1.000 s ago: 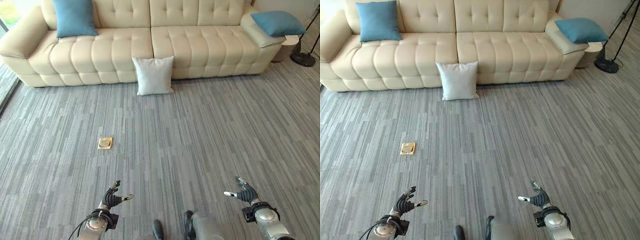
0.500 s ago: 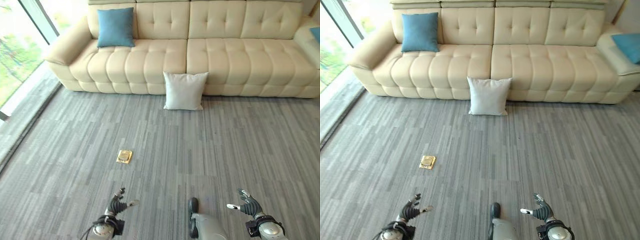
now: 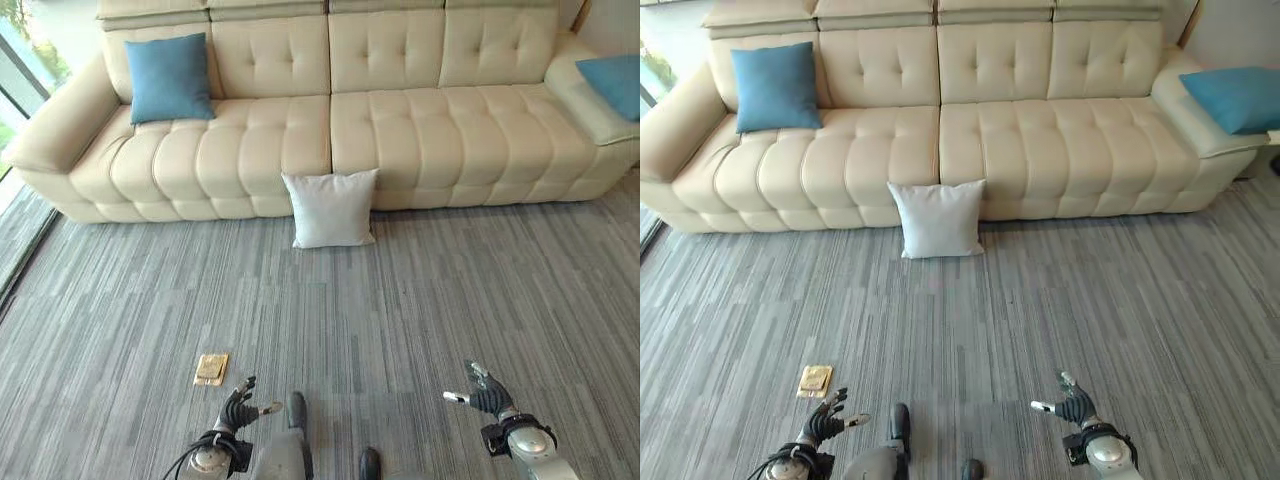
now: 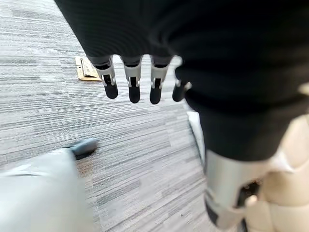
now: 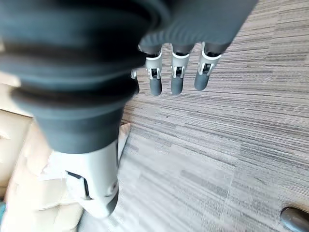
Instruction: Pick up all the scattered cushions and arrange them neatly on the sofa.
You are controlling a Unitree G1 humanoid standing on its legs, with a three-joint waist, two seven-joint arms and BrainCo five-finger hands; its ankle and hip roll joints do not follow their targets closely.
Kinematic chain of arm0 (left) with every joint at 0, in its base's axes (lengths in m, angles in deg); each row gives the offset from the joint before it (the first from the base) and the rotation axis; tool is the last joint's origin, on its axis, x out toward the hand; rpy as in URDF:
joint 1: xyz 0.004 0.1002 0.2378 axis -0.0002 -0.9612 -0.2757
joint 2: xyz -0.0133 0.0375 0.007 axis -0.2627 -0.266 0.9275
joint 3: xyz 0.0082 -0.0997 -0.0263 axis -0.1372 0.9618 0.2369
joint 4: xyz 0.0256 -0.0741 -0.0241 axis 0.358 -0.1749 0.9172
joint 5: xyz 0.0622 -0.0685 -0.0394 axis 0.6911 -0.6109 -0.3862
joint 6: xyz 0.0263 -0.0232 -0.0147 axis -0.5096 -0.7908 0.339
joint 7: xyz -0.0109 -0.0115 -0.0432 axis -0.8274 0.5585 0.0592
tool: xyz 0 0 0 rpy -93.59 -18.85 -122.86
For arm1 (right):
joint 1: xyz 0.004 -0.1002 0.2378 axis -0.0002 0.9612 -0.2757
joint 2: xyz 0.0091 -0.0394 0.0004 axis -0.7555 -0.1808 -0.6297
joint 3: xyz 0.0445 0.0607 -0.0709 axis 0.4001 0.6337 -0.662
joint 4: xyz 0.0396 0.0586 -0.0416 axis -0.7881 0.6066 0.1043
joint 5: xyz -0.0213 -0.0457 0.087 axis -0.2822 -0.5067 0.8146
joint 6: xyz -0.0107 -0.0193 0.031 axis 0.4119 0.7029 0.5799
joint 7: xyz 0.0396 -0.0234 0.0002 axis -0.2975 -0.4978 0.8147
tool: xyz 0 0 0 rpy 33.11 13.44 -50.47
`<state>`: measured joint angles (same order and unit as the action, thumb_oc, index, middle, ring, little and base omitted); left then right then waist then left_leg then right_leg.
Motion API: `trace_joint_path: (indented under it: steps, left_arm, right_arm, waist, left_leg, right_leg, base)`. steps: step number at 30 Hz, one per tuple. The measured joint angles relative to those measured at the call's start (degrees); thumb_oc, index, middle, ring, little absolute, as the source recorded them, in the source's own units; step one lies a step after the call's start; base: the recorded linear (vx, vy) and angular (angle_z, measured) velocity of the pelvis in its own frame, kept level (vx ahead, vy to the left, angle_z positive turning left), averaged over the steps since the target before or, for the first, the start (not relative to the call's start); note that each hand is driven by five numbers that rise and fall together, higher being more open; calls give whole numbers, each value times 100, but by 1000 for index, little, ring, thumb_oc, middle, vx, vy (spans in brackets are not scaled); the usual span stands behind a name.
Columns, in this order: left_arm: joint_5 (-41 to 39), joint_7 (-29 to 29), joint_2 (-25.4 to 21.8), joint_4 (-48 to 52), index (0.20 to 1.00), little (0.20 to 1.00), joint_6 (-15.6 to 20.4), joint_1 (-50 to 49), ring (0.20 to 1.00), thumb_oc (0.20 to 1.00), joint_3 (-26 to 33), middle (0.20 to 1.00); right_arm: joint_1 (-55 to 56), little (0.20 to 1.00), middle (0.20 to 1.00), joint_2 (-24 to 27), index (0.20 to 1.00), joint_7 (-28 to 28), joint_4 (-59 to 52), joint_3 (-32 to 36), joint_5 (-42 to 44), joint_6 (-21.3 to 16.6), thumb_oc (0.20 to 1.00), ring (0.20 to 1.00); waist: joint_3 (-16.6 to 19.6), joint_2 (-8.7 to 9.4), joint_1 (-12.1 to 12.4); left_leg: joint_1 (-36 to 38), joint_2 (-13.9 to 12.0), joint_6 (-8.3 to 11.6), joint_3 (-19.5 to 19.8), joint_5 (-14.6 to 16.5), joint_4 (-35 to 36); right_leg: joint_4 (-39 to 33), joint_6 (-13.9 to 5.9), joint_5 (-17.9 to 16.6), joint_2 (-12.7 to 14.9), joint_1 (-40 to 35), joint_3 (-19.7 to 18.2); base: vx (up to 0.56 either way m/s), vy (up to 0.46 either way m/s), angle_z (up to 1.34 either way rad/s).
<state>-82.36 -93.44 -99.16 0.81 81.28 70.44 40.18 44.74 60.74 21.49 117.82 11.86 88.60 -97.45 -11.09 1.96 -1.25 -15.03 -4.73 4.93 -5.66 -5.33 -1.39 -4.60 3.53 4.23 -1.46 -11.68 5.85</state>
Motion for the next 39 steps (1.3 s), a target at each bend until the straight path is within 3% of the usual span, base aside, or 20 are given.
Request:
trace_joint_path:
  steps: [2,3,7,8,10,11,13,16,17,20,23,24,25,27,28,30,32,33,37,39]
  left_arm:
    - [1,0,3,-135,1000,1000,-19,-5,1000,1000,51,1000]
    - [0,-6,-62,-205,1000,1000,-46,-86,1000,1000,57,1000]
    - [0,-19,-132,-243,1000,1000,-42,49,1000,1000,104,1000]
    - [-1,-19,-128,-247,1000,1000,-43,43,1000,1000,148,1000]
    - [-7,-29,-150,-247,1000,1000,-42,84,1000,1000,184,1000]
    - [-8,-62,-152,-250,1000,1000,-41,197,1000,1000,180,1000]
    - [-9,-104,-127,-236,1000,1000,-36,344,1000,1000,131,1000]
    - [-9,-125,-109,-161,1000,1000,-23,381,1000,1000,7,1000]
    - [-9,-125,-99,-172,1000,1000,-22,389,1000,1000,-13,1000]
    - [-8,-128,-78,-210,1000,1000,-20,269,1000,1000,-3,1000]
    - [-5,-129,-54,-226,1000,1000,-20,156,1000,1000,-13,1000]
    - [-5,-130,33,-295,1000,1000,-34,190,1000,1000,-17,1000]
    - [-2,-118,141,-297,1000,1000,-32,203,1000,1000,-20,1000]
    - [-2,-112,210,-281,1000,1000,-16,201,1000,1000,-22,1000]
    - [-3,-115,249,-244,1000,1000,-7,192,1000,1000,-21,1000]
    - [-3,-93,282,-118,1000,1000,10,77,1000,1000,-21,1000]
    - [-5,-71,269,-67,1000,1000,8,45,1000,1000,-19,1000]
    - [-4,-53,266,-68,1000,1000,3,42,1000,1000,-22,1000]
    - [-2,-43,214,15,1000,1000,4,94,1000,1000,-22,1000]
    - [-1,-32,177,56,1000,1000,10,94,1000,1000,-20,1000]
  right_arm:
    - [-12,1000,1000,-28,1000,9,123,11,-5,14,1000,1000]
    - [37,1000,1000,-110,1000,9,125,13,-5,4,1000,1000]
    - [31,1000,1000,-256,1000,14,108,14,-5,-5,1000,1000]
    - [-67,1000,1000,-319,1000,25,90,-4,-6,-2,1000,1000]
    - [-60,1000,1000,-322,1000,28,-167,11,-5,3,1000,1000]
    - [-62,1000,1000,-321,1000,27,-189,15,-6,6,1000,1000]
    - [-84,1000,1000,-312,1000,29,-318,14,-6,10,1000,1000]
    - [-119,1000,1000,-266,1000,33,-573,-9,-5,-6,1000,1000]
    - [-121,1000,1000,-258,1000,32,-521,-11,-4,6,1000,1000]
    - [-96,1000,1000,-249,1000,27,-411,-8,-4,15,1000,1000]
    - [-69,1000,1000,-175,1000,22,-271,17,-5,19,1000,1000]
    - [-93,1000,1000,-104,1000,19,-239,35,-5,23,1000,1000]
    - [-68,1000,1000,-71,1000,24,-195,74,-4,23,1000,1000]
    - [-54,1000,1000,-41,1000,32,-109,85,-2,19,1000,1000]
    - [-21,1000,1000,24,1000,28,-118,92,1,4,1000,1000]
    - [-122,1000,1000,174,1000,16,-236,101,2,-6,1000,1000]
    - [-145,1000,1000,214,1000,12,-316,127,4,-8,1000,1000]
    - [-121,1000,1000,199,1000,13,-319,117,7,-3,1000,1000]
    - [-58,1000,1000,188,1000,9,-322,108,8,4,1000,1000]
    - [-23,1000,1000,177,1000,7,-268,96,8,7,1000,1000]
  waist:
    - [11,36,46]
    - [89,257,77]
    - [174,392,63]
    - [184,338,178]
    - [196,264,129]
    - [188,243,113]
    - [211,69,47]
    - [82,-206,-127]
    - [58,-231,-202]
    - [3,-182,-285]
    - [34,-79,-316]
    - [-10,-212,-318]
    - [-33,-365,-342]
    - [-34,-295,-317]
    - [-10,-257,-285]
    - [10,-255,-230]
    - [2,-244,-238]
    - [-31,-178,-235]
    - [-84,-19,-275]
    - [-94,0,-274]
  left_leg:
    - [221,22,-141,-397,-96,33]
    - [534,223,-690,-593,-606,167]
    - [906,491,-828,-788,-98,203]
    - [1067,485,-844,-1019,65,203]
    - [1347,707,-1023,-1084,396,244]
    - [1516,804,-1127,-1071,462,312]
    - [1742,852,-1235,-1059,572,462]
    - [2050,783,-1228,-958,693,519]
    - [2159,792,-1151,-901,779,492]
    - [2571,794,-915,-748,1127,445]
    - [3103,742,-605,-473,1522,452]
    - [3214,552,-485,-412,1664,350]
    - [3190,288,-353,-163,1653,-165]
    - [2860,85,92,-78,1377,-1456]
    - [2503,-32,439,-80,1134,-2274]
    - [1817,-46,570,-88,1120,-3288]
    - [1302,-57,506,-248,1155,-3565]
    - [1091,9,362,-355,1240,-3182]
    - [812,37,161,-511,1103,-1405]
    - [804,-33,129,-461,682,-304]
  right_leg:
    - [13,-152,293,90,-224,-159]
    - [227,-451,500,333,-360,-277]
    - [1370,-803,542,744,-24,-326]
    - [2285,-970,640,821,405,-450]
    - [4416,-1618,539,1147,1350,-474]
    - [5100,-1696,561,1250,1722,-550]
    - [5490,-1485,836,1283,2485,-452]
    - [3935,-1139,842,1265,3046,141]
    - [3266,-1022,644,1183,3251,169]
    - [1961,-986,-143,990,3510,231]
    - [1473,-952,-388,973,3348,388]
    - [1658,-912,-668,851,3275,417]
    - [1727,-797,-754,606,2979,372]
    - [1509,-302,-759,513,2389,505]
    - [1249,-239,-788,475,2115,531]
    - [901,-29,-783,355,1811,492]
    - [680,184,-799,206,1538,473]
    - [492,227,-772,133,1263,472]
    - [86,150,-686,26,775,478]
    - [8,114,-660,-41,638,450]
  base:
    - [465,147,-36]
    - [253,103,-34]
    - [427,214,-28]
    - [316,145,-85]
    - [304,130,-39]
    - [314,112,4]
    - [336,58,-3]
    - [348,-26,21]
    - [321,-86,41]
    - [320,-128,37]
    - [358,-195,43]
    - [436,-334,69]
    - [404,-379,77]
    - [272,-316,58]
    - [200,-229,11]
    - [199,-182,-10]
    - [202,-106,-15]
    - [220,-73,-23]
    - [211,-12,-14]
    - [202,13,-19]
